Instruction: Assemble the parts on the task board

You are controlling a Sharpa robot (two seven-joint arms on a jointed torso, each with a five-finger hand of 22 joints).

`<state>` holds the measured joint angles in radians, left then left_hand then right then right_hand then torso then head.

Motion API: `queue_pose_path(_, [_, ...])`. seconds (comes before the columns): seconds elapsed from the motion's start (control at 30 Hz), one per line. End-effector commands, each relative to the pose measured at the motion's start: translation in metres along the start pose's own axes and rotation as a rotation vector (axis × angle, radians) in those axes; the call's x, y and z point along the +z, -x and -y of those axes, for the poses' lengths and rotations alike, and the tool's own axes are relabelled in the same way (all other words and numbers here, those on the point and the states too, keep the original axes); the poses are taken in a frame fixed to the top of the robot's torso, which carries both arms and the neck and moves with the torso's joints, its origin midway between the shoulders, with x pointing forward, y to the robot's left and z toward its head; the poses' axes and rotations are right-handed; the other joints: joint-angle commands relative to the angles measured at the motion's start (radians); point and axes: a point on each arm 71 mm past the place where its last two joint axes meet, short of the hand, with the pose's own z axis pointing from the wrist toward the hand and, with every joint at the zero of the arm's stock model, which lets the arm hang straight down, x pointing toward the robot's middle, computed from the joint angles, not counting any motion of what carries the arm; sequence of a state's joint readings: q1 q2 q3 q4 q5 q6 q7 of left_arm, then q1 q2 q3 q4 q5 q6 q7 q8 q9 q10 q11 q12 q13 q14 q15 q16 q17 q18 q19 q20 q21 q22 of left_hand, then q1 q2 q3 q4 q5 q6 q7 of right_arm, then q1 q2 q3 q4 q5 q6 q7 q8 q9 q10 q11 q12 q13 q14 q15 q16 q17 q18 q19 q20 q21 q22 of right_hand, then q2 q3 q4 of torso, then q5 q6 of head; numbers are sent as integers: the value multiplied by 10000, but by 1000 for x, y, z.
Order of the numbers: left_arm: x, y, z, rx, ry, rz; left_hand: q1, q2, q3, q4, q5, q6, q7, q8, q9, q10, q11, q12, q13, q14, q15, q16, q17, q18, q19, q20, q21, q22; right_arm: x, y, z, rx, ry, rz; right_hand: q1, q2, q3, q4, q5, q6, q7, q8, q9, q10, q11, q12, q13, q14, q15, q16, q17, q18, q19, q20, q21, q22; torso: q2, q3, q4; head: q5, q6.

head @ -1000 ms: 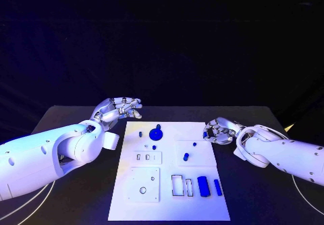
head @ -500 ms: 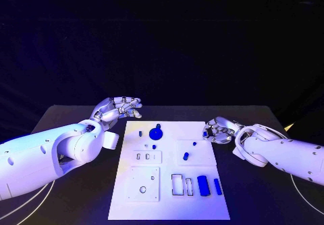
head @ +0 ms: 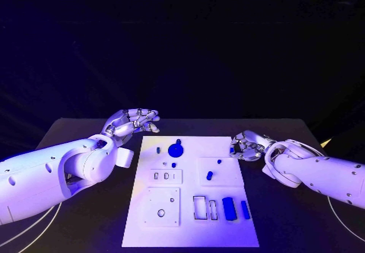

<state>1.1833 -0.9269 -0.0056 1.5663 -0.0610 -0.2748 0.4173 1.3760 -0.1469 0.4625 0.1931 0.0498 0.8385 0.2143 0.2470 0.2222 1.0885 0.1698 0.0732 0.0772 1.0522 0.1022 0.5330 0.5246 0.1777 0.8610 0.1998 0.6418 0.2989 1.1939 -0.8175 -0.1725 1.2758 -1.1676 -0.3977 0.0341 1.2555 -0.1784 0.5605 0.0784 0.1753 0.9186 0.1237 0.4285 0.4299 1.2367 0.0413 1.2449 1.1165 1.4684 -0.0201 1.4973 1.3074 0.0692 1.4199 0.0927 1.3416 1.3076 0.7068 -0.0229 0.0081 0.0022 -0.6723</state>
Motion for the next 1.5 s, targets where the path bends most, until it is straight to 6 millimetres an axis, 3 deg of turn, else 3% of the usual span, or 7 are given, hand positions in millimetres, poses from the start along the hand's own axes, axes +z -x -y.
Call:
queue_pose_path(0.03, [0, -2, 1, -121, -88, -162, -2, 45, 44, -40, 33, -84, 265, -32, 14, -66, -9, -26, 12, -59, -20, -39, 16, 30, -38, 3, 46, 7, 0, 1, -2, -217, 4, 299, 8, 99, 10, -38, 5, -36, -50, 52, 191, 33, -14, 37, -13, 680, -71, 19, 1119, -94, 8, -86, 60, 799, -2, 10, -5, 6, 9])
queue_pose_path(0.37, [1, -1, 1, -111, -77, -144, -2, 52, 47, -47, 33, -84, 264, -32, 23, -67, -10, -20, 17, -62, -20, -39, 29, 32, -45, 6, 53, 8, 1, 10, -23, -104, 130, 536, -16, 103, 17, -33, 17, -133, -35, 67, 200, 12, -9, -8, -54, 683, -76, 23, 1129, -110, 48, -99, 113, 849, -13, 3, 5, 5, 5])
queue_pose_path(0.67, [1, -1, -1, -50, -17, -86, -9, 56, 44, -51, 30, -51, 244, -11, 39, -12, -26, 15, 34, -60, -27, -37, 44, 34, -52, 8, 61, 8, -1, 15, -71, 66, 552, 491, -11, 125, 47, -43, 51, -200, -30, 78, 205, 9, -9, -39, -76, 681, -77, 15, 1115, -113, 59, -106, 121, 860, -20, -7, 5, 50, -31])
queue_pose_path(0.83, [2, 0, -3, -16, 36, -60, -19, 51, 38, -50, 30, -36, 236, -1, 48, 18, -36, 34, 44, -57, -32, -33, 53, 36, -54, 8, 65, 9, -2, 4, -105, 65, 968, 158, -12, 120, 49, -47, 62, -213, -27, 80, 206, 12, -8, -42, -76, 680, -77, 12, 1109, -113, 60, -107, 120, 861, -16, -6, 12, 87, -59])
queue_pose_path(1.0, [3, -1, -5, -8, 65, -74, -25, 48, 34, -48, 30, -28, 232, 3, 52, 34, -40, 44, 49, -54, -35, -31, 57, 37, -54, 7, 68, 9, -1, -11, -133, 54, 1300, -176, -83, 103, 40, -20, 90, -285, -2, 93, 208, 20, 12, -64, -83, 674, -68, -6, 1073, -104, 40, -108, 79, 834, -12, -2, 2, 213, -81])
queue_pose_path(1.13, [3, -1, -5, 54, 78, -74, -24, 69, 45, -52, 32, 9, 193, 29, 71, 72, -67, 72, 63, -44, -52, -25, 74, 42, -52, 3, 80, 12, -2, -26, -157, -22, 1623, -477, -104, 103, 36, -9, 76, -298, 1, 99, 209, 29, 16, -60, -73, 671, -64, -13, 1059, -101, 33, -107, 64, 825, -2, 0, 3, 220, -78])
queue_pose_path(1.5, [3, 0, -6, 206, 84, -42, -60, 44, 21, -51, 30, 115, 120, 98, 117, 100, -115, 100, 80, 7, -91, 2, 112, 52, -22, -14, 120, 23, -1, -60, -190, -237, 1966, -1000, -97, 114, 53, -19, 116, -300, -6, 122, 217, 40, 11, -59, -62, 666, -63, -25, 1037, -92, 13, -106, 30, 800, 5, 9, 4, 276, -125])
